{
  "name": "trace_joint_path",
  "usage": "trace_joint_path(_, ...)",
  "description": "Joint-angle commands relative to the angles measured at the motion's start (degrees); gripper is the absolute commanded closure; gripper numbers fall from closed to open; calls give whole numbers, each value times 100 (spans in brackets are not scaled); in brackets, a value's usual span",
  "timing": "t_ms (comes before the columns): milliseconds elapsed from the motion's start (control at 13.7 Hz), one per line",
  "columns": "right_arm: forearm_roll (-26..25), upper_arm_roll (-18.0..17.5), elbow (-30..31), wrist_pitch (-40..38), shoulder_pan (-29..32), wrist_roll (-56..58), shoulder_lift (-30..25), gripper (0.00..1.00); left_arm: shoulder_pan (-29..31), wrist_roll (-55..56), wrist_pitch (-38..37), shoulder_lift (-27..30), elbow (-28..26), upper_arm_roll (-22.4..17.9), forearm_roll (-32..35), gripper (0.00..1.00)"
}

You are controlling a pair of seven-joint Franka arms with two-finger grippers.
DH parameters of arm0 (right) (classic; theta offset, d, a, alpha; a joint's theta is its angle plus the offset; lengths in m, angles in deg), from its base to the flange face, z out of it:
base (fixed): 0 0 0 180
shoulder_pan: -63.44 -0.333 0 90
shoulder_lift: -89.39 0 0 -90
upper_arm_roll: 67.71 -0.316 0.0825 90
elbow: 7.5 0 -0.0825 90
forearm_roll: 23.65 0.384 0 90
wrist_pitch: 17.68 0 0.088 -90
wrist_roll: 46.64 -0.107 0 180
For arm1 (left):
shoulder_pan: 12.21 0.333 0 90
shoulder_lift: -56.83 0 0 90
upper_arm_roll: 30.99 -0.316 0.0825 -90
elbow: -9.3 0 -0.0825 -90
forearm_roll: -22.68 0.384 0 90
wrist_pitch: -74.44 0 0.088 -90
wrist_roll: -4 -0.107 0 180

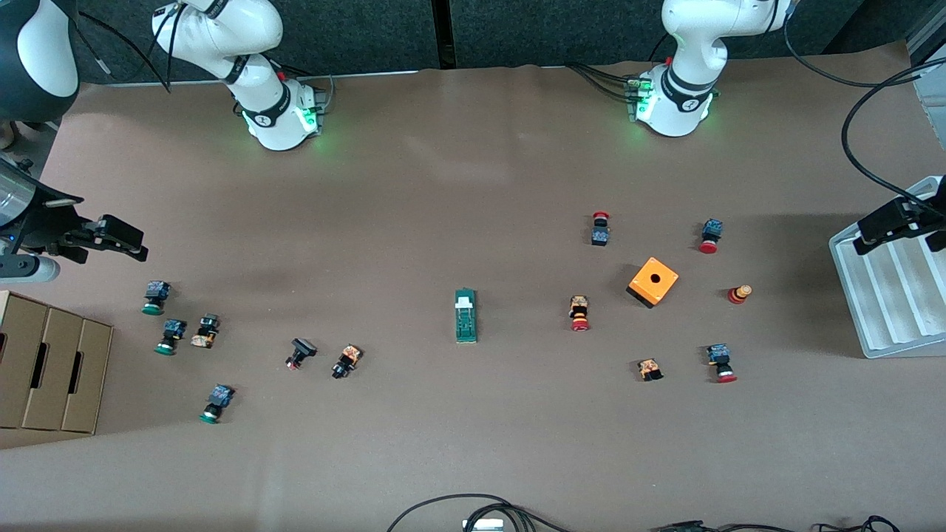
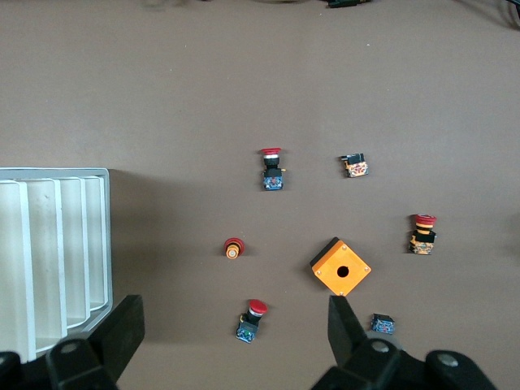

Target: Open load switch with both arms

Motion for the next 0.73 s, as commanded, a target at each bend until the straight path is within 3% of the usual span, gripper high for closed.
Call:
trace_joint_path(0, -97, 20, -102, -13, -46, 3, 56, 1, -96, 27, -66, 86, -67, -64, -19, 0)
trace_joint_path(657, -115, 29, -102, 4, -37, 11, 65, 1, -87, 18, -66, 42, -67, -73, -10, 0)
